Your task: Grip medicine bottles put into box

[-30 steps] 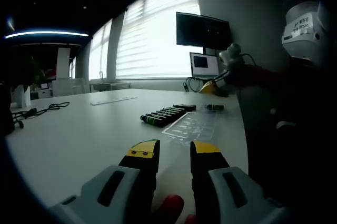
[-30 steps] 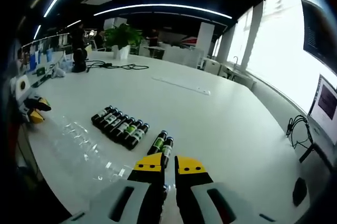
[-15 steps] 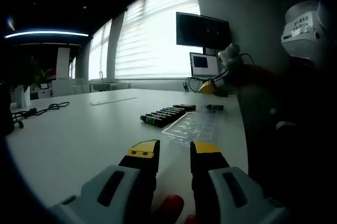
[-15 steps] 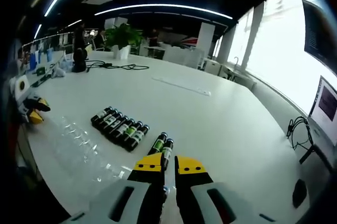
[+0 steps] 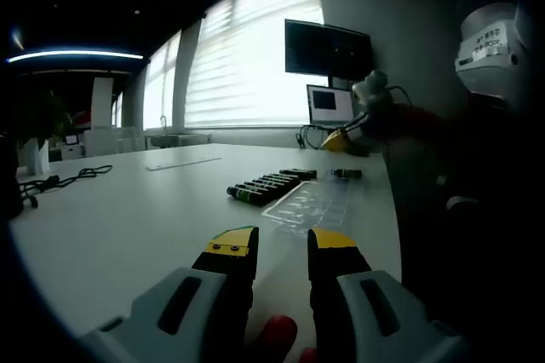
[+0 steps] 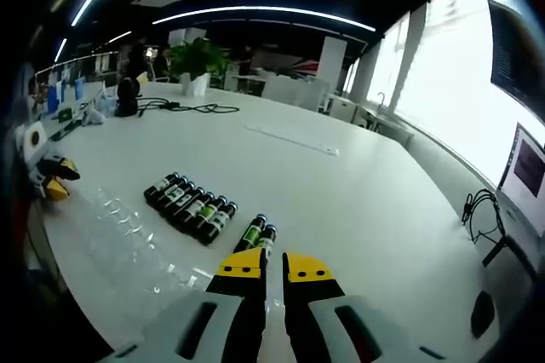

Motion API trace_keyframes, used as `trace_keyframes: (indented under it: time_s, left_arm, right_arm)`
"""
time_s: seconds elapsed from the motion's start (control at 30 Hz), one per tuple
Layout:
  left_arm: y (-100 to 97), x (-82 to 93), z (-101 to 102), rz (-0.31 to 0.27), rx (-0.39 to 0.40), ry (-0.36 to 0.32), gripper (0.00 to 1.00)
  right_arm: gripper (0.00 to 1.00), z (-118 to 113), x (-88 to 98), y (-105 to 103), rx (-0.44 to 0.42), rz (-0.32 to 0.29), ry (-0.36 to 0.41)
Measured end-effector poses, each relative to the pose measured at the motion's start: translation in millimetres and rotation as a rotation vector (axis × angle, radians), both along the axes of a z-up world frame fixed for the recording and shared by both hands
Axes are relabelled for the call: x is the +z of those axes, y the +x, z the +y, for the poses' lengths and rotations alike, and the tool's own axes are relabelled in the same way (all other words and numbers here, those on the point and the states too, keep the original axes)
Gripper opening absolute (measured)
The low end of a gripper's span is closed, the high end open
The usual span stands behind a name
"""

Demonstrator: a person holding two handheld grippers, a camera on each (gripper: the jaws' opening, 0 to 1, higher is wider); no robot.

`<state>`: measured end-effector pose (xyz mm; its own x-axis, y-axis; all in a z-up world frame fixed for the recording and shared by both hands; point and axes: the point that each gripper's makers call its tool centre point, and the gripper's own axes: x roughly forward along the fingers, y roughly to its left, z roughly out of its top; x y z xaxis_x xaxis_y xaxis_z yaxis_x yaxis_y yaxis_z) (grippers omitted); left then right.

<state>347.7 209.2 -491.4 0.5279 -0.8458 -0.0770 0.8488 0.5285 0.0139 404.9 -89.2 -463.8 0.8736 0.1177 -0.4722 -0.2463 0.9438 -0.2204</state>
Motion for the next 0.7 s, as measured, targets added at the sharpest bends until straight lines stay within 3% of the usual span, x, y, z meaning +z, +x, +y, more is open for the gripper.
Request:
trace_keyframes:
  time_s: [0.27, 0.7]
  left_arm:
    - [-0.4, 0.2, 0, -0.002, 0.000, 0.000, 0.18]
    - [-0.6, 0.2, 0, 0.000, -0.001, -0.002, 0.18]
  right_arm:
    - [0.04, -1, 2.1, 7, 0.006, -0.001, -0.003]
    - [0.05, 5, -12.1, 22, 0.027, 0.059, 0.019]
